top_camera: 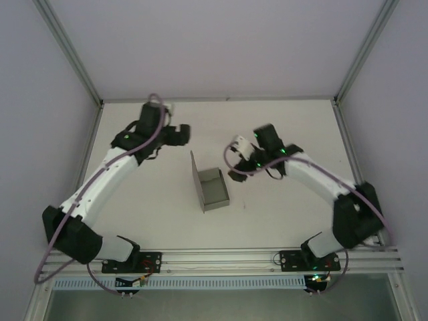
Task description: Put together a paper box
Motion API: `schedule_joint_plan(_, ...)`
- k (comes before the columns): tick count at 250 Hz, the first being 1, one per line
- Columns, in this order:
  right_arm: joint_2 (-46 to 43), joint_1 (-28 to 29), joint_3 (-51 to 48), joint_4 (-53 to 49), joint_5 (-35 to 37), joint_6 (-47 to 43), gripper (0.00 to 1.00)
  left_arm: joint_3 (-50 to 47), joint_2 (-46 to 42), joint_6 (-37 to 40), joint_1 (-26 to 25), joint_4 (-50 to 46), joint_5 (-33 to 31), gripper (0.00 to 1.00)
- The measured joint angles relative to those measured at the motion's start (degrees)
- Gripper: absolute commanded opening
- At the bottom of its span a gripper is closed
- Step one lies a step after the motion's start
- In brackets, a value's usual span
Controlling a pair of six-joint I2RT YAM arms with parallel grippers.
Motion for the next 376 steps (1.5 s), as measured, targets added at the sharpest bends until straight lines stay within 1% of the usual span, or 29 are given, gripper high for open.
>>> schedule_joint_plan(10,4.8,0.5,5.9,-1.9,-1.2,-3.6,0.76,-4.2,-1.4,-2.7,3.1,0.8,0.7,1.0)
schedule_joint_plan(23,10.2,1.0,12.2,-4.0,-1.9,-7.8,0.73,-9.4,-2.5,-5.5,5.4,1.4,1.0,1.0)
schedule_joint_plan(41,16.8,1.7,19.7,-7.8,-2.9,-13.3,0.73,-16.0,-3.6,-8.5,6.9,1.2,1.5,1.0)
schedule_joint_plan(58,21.4,2.3,24.6,-11.8,-3.1,-17.4,0.73,-20.3,-4.7,-10.4,7.5,0.6,1.5,1.0)
schedule_joint_plan(95,30.2,3.6,33.1,-20.3,-3.3,-24.0,0.73,-24.4,-9.3,-13.0,8.2,0.2,1.6,1.0)
schedule_joint_plan(131,35.3,5.2,36.7,-23.1,-3.2,-26.8,0.67,-24.8,-12.0,-14.0,8.2,0.9,1.7,1.0)
schedule_joint_plan(150,37.7,6.4,38.3,-23.5,-2.6,-27.6,0.63,-24.8,-12.1,-14.4,8.3,1.2,1.7,1.0)
schedule_joint_plan(171,40.2,7.6,40.7,-24.0,-1.8,-28.1,0.55,-24.9,-12.1,-14.6,8.3,1.2,1.8,1.0)
schedule_joint_plan(198,41.9,8.4,42.4,-24.5,-1.2,-28.7,0.42,-24.9,-12.2,-14.6,8.3,1.2,1.8,1.0)
schedule_joint_plan(212,42.1,8.7,42.8,-24.8,-0.7,-29.0,0.32,-24.9,-12.5,-14.6,8.3,1.2,1.8,1.0)
schedule_joint_plan(224,42.2,8.8,43.0,-25.1,-0.3,-29.0,0.29,-24.9,-12.8,-14.6,8.3,1.2,1.7,1.0)
schedule_joint_plan(232,42.3,8.7,43.2,-25.3,-0.2,-29.0,0.24,-25.0,-13.0,-14.6,8.3,1.2,1.7,1.0)
schedule_joint_plan(255,42.4,8.7,43.4,-25.8,0.0,-28.5,0.15,-25.2,-13.2,-14.6,8.3,1.2,1.7,1.0)
schedule_joint_plan(277,42.3,8.7,43.3,-25.8,0.2,-27.3,0.13,-25.2,-13.2,-14.6,8.3,1.2,1.7,1.0)
schedule_joint_plan(293,41.2,8.8,41.4,-24.0,0.4,-25.6,0.13,-25.2,-13.1,-14.6,8.3,1.2,1.7,1.0)
schedule_joint_plan(313,37.6,8.9,35.2,-19.2,1.5,-22.1,0.13,-25.2,-13.0,-14.6,8.3,1.3,1.8,1.0)
schedule_joint_plan(343,29.3,8.9,21.9,-10.0,5.2,-14.4,0.15,-25.2,-12.4,-14.6,8.3,1.7,2.4,1.0)
schedule_joint_plan(367,22.3,8.9,11.2,-1.6,11.0,-4.1,0.18,-25.2,-11.4,-14.5,8.3,2.2,2.8,1.0)
schedule_joint_plan(376,19.8,8.9,7.5,1.3,13.6,0.7,0.16,-25.2,-10.9,-14.6,8.3,2.8,3.1,1.0)
